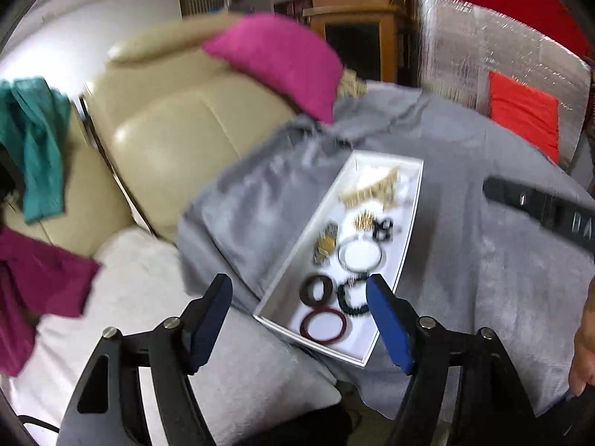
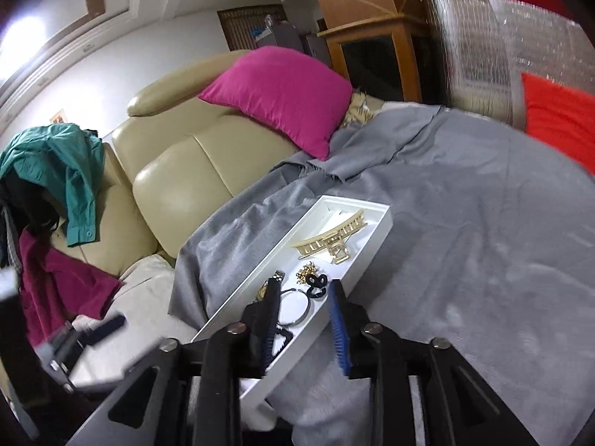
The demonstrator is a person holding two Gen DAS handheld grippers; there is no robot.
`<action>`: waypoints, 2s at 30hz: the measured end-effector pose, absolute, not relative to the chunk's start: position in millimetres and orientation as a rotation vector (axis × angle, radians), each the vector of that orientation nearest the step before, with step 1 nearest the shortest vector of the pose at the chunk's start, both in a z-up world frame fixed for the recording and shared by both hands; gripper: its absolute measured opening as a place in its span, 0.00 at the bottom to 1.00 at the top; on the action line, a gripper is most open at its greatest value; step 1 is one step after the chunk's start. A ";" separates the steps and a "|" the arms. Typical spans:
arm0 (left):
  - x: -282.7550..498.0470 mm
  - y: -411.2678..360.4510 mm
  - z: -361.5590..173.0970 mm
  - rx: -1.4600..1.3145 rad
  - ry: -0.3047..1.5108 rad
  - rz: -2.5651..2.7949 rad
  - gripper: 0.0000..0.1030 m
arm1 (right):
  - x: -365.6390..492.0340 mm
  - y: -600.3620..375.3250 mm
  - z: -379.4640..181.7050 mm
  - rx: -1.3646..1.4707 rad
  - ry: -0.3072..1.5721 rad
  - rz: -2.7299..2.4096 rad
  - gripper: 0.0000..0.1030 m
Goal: Organize jewelry
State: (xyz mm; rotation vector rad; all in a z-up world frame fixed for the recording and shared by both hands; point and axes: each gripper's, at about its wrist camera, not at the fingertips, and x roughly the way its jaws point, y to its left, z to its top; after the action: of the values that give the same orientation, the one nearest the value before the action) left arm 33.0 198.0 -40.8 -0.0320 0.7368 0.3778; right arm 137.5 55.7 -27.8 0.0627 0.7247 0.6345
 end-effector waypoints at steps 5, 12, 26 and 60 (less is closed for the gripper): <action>3.2 183.3 -1.0 0.024 0.641 0.399 0.79 | 102.1 38.8 -1.1 0.049 0.665 0.630 0.54; -24.3 165.4 26.5 0.070 0.579 0.416 0.83 | 58.5 22.2 24.3 0.023 0.619 0.614 0.54; -74.9 156.7 44.4 0.146 0.563 0.495 0.90 | -1.8 5.7 42.1 -0.004 0.605 0.586 0.54; -112.4 196.0 45.2 0.120 0.575 0.567 0.91 | -51.5 44.9 41.4 0.004 0.664 0.542 0.62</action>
State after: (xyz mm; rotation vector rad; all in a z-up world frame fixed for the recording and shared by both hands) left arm -112.4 196.0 45.2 0.1198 0.5751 0.5675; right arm -51.5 44.9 41.4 0.0038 0.6636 0.5417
